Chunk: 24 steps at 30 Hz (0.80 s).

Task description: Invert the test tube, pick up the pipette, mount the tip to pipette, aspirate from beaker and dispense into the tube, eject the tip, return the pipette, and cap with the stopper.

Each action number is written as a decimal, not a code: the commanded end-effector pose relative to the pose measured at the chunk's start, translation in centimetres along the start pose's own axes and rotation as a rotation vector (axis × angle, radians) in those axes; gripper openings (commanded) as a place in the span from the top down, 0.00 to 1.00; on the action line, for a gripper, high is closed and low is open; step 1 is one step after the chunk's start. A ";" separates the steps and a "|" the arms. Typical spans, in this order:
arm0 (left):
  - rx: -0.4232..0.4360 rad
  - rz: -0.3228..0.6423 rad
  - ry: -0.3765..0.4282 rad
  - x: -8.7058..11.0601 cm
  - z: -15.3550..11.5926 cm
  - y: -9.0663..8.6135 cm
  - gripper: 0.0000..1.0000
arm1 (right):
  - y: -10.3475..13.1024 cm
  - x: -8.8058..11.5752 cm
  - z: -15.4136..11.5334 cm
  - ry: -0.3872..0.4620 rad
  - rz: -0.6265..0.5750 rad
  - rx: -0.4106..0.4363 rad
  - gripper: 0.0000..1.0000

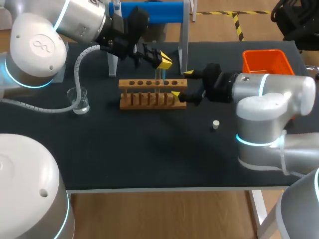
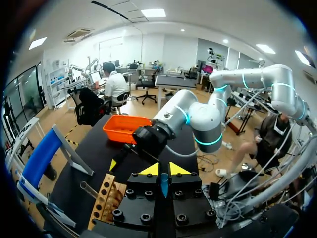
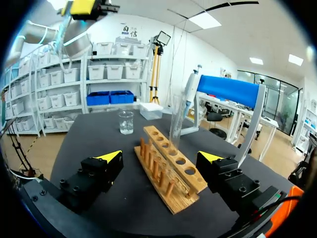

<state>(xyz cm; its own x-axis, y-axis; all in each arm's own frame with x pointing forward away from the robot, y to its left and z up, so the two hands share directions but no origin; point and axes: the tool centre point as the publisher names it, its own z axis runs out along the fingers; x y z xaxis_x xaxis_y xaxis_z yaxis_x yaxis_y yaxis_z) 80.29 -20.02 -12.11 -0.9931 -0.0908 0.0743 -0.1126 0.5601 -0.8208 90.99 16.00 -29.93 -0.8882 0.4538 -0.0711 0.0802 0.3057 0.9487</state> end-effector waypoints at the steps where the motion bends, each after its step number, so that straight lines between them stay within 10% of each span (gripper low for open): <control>1: -0.004 -0.001 0.002 -0.1 -0.1 -0.1 1.00 | 1.2 -0.1 -6.4 0.112 -0.008 -0.120 0.00; 24: -0.004 -0.001 0.002 -0.1 -0.1 -0.1 1.00 | 8.6 5.1 -10.0 0.479 -0.034 -0.336 0.00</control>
<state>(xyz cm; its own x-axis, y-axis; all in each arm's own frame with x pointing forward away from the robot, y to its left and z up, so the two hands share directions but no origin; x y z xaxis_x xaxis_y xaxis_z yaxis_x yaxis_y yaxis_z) 80.33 -19.99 -12.09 -0.9931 -0.0900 0.0751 -0.1129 0.5602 -0.8206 82.66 13.14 -19.49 -0.9983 0.0460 -0.0365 -0.0368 -0.0050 0.9993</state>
